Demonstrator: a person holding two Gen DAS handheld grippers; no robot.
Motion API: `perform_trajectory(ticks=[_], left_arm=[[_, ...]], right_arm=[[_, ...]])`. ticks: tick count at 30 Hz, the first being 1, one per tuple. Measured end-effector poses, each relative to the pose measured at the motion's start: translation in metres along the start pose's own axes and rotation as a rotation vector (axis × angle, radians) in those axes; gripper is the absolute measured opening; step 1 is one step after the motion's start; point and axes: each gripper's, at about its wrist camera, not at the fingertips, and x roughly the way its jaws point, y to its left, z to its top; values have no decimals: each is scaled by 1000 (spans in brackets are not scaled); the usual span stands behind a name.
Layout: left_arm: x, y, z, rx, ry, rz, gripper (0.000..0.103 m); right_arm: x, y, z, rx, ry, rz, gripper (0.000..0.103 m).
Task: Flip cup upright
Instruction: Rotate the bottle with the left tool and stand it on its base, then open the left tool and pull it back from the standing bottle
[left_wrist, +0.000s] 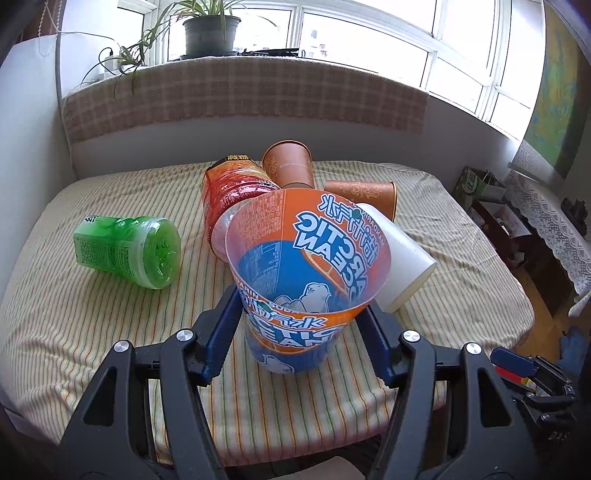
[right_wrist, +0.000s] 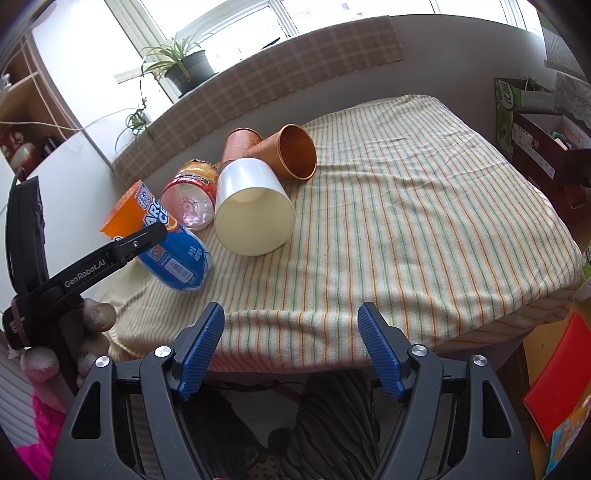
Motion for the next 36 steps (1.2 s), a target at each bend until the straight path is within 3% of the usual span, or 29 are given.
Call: perform_trajectory(ticks=[5, 8, 18, 28, 36], left_arm=[[1, 7, -3, -26, 22, -31, 67], [1, 11, -7, -41, 30, -47, 76], [-11, 26, -19, -86, 30, -62, 79], [-53, 45, -20, -138, -96, -22, 79], [-92, 46, -22, -101, -227, 60, 87]], right_arm=[[-1, 5, 1, -11, -5, -5, 74], [-2, 9, 2, -22, -11, -12, 74], [-7, 24, 9, -72, -47, -43, 74], [-14, 46, 19, -158, -116, -85, 74], [-24, 68, 21, -231, -203, -124, 75]])
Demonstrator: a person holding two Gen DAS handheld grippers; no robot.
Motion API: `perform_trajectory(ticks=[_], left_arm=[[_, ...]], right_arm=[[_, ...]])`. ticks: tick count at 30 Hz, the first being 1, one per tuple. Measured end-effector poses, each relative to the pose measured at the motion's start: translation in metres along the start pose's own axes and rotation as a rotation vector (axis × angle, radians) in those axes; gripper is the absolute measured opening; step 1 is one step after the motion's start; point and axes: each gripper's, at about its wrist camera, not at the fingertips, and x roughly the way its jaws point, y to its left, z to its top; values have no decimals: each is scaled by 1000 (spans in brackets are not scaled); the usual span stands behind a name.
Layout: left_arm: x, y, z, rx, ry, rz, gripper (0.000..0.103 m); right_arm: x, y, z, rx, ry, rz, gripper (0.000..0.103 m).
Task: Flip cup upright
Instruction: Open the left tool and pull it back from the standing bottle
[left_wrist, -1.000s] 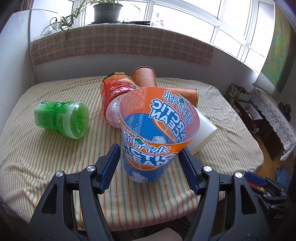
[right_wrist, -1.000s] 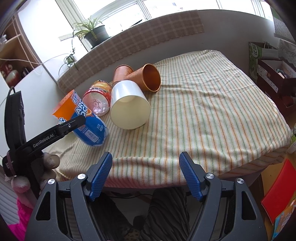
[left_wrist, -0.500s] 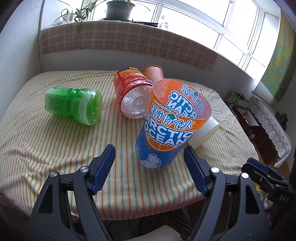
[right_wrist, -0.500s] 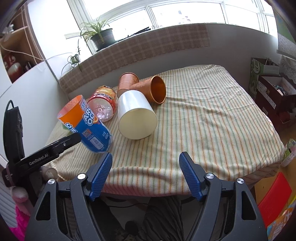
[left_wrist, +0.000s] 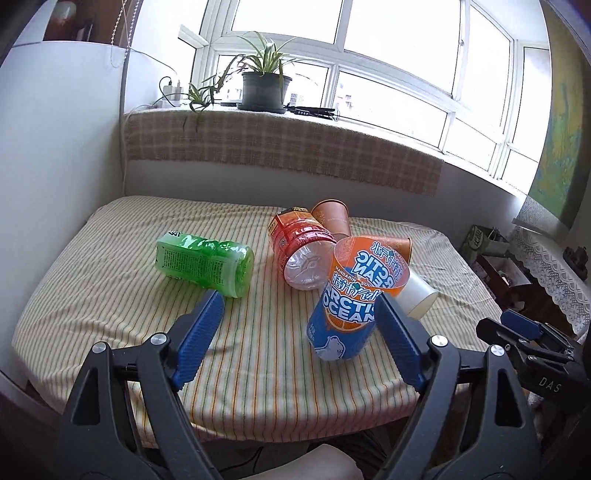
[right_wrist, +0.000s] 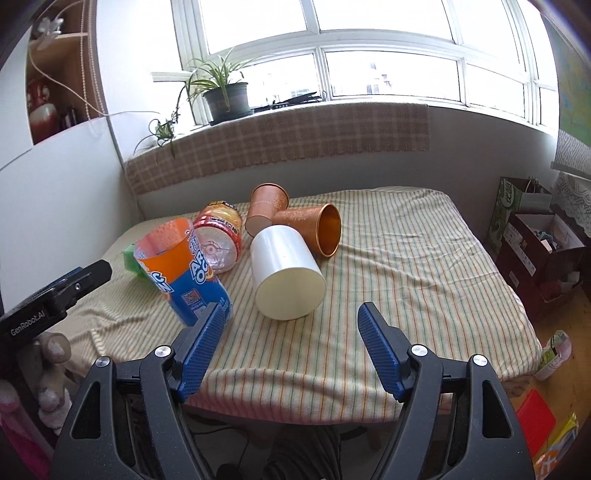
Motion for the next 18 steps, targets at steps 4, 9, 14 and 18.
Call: perform_trajectory(ticks=[4, 9, 14, 18], left_arm=[[-16, -1, 0, 24, -57, 43, 92], [-28, 0, 1, 43, -122, 91, 103], [-35, -1, 3, 58, -148, 116, 103], [-37, -2, 4, 72, -155, 125, 103]], right_arm=[[-6, 6, 3, -11, -46, -7, 79], [-14, 15, 5, -39, -112, -46, 83], [-15, 22, 7, -67, -135, -63, 85], [-15, 21, 7, -53, -141, -65, 85]])
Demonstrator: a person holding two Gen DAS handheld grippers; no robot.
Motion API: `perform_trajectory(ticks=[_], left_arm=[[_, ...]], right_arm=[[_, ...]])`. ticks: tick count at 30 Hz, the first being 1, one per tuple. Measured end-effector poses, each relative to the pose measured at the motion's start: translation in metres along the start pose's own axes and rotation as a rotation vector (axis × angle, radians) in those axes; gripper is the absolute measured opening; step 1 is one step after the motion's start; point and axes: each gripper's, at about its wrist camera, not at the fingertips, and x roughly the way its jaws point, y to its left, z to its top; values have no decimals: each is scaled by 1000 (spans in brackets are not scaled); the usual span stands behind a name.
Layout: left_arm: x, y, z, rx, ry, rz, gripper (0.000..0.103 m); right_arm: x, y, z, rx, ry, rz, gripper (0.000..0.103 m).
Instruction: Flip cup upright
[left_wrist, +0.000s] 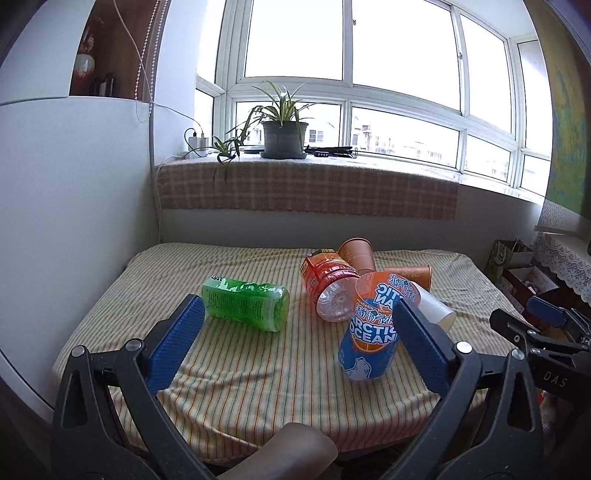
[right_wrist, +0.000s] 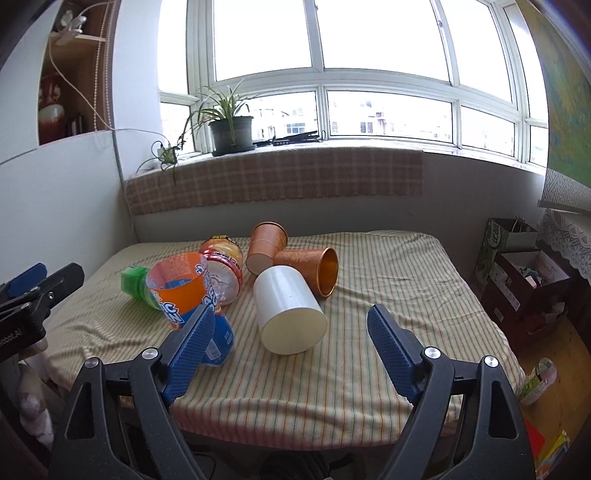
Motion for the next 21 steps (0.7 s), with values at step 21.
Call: perform_trajectory(ticks=[21], left_arm=[[1, -4, 0, 11, 6, 5, 103]], right_arm=[[4, -7, -2, 41, 16, -8, 85]])
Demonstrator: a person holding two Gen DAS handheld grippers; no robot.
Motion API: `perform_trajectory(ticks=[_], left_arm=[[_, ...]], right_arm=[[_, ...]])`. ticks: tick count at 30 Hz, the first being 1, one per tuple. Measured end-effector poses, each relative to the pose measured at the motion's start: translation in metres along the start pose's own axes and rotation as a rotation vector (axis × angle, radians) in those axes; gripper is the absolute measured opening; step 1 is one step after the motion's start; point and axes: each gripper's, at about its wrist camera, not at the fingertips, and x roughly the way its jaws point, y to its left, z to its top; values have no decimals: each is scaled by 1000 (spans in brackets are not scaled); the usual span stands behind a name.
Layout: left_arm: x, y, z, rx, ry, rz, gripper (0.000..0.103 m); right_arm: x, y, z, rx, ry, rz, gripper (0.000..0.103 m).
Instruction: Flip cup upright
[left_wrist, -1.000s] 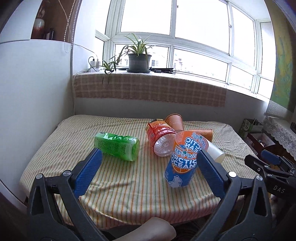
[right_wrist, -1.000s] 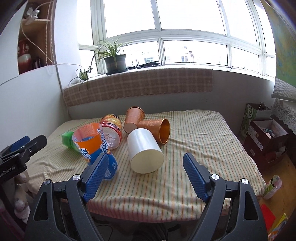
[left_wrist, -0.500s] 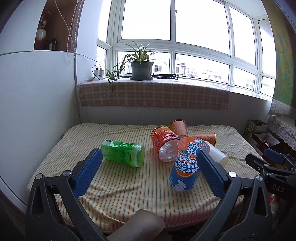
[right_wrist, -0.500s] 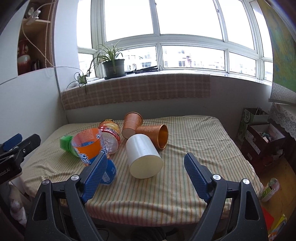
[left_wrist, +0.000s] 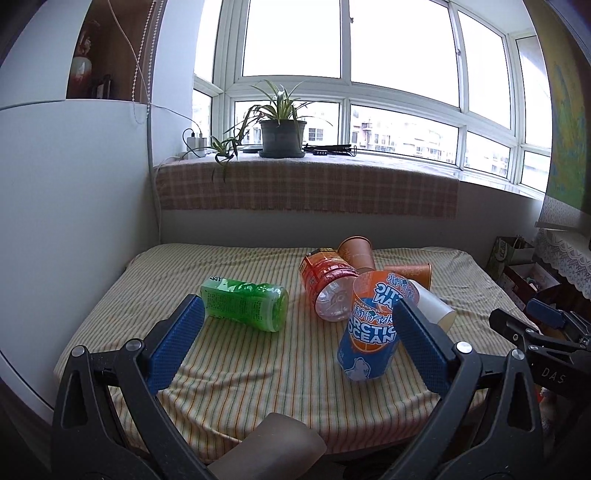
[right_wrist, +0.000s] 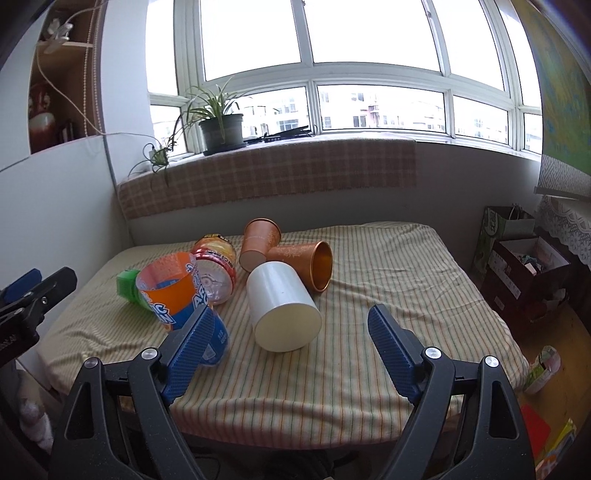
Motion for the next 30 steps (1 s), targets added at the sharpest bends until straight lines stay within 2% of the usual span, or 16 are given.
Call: perform_trajectory(ticks=[30], left_arm=[[2, 0, -4, 2, 7, 6, 103]], right_arm=[[9, 3, -4, 5, 31, 3, 86]])
